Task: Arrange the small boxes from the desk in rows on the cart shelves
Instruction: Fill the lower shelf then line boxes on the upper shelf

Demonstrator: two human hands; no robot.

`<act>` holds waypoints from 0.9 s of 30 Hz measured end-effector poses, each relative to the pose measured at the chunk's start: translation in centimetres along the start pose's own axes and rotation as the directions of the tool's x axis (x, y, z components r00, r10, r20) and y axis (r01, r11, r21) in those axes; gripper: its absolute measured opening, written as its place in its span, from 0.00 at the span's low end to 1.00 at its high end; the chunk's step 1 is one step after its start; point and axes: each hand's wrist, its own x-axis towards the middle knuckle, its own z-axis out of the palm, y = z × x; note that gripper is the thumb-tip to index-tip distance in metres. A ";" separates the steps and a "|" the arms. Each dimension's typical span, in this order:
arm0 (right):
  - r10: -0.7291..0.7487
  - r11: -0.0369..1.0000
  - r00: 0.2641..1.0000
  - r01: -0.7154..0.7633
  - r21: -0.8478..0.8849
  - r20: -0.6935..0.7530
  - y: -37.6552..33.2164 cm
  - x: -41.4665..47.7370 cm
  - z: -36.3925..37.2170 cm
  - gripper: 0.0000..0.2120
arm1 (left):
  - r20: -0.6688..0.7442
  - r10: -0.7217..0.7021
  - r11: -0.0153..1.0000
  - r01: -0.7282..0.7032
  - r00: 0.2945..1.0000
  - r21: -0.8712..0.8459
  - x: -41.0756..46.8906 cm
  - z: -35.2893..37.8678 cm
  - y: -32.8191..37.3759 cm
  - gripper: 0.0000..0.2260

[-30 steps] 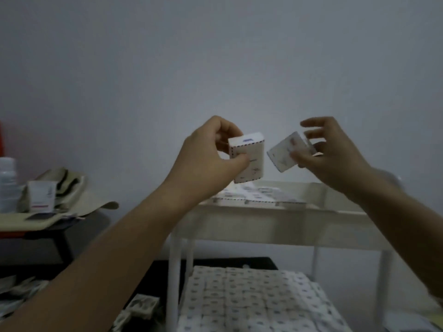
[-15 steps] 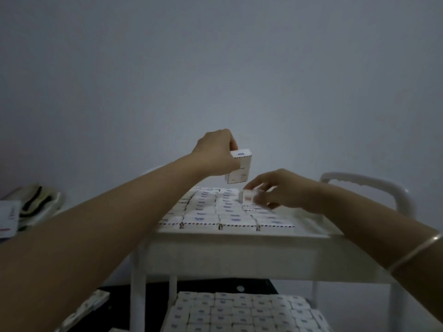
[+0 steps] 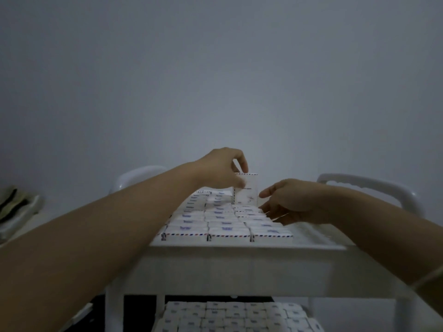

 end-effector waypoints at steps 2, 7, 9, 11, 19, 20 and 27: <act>0.024 0.999 1.000 -0.024 -0.039 -0.005 -0.2 -0.2 0.1 0.18 | 0.040 0.007 1.000 -0.008 0.999 0.009 -0.1 -0.1 -0.2 0.12; 0.006 0.948 0.999 -0.019 -0.319 -0.042 0.1 -0.2 0.8 0.19 | 0.261 -0.032 0.994 0.002 0.965 0.111 -0.1 -0.3 -0.4 0.07; -0.044 0.943 0.995 0.011 -0.333 -0.093 0.4 0.4 0.3 0.21 | 0.325 -0.055 0.985 -0.001 0.944 0.171 -0.2 -0.1 -0.4 0.07; -0.116 0.935 0.983 0.059 -0.348 -0.144 0.4 0.6 0.0 0.21 | 0.325 -0.055 0.981 -0.009 0.944 0.193 -0.5 0.0 -0.3 0.13; -0.676 0.735 0.646 0.553 -0.392 -0.355 -2.7 -4.2 3.0 0.09 | -0.046 0.109 0.972 -0.097 0.993 0.212 -6.5 -2.7 2.4 0.17; -0.712 0.702 0.598 0.621 -0.347 -0.369 -3.0 -5.5 4.0 0.07 | -0.117 0.161 0.970 -0.135 0.980 0.204 -8.6 -3.4 2.6 0.16; -0.867 0.489 0.470 0.867 -0.097 -0.166 -3.7 -11.9 15.4 0.05 | -0.389 0.137 0.988 -0.098 0.911 0.119 -26.5 -4.6 -3.3 0.12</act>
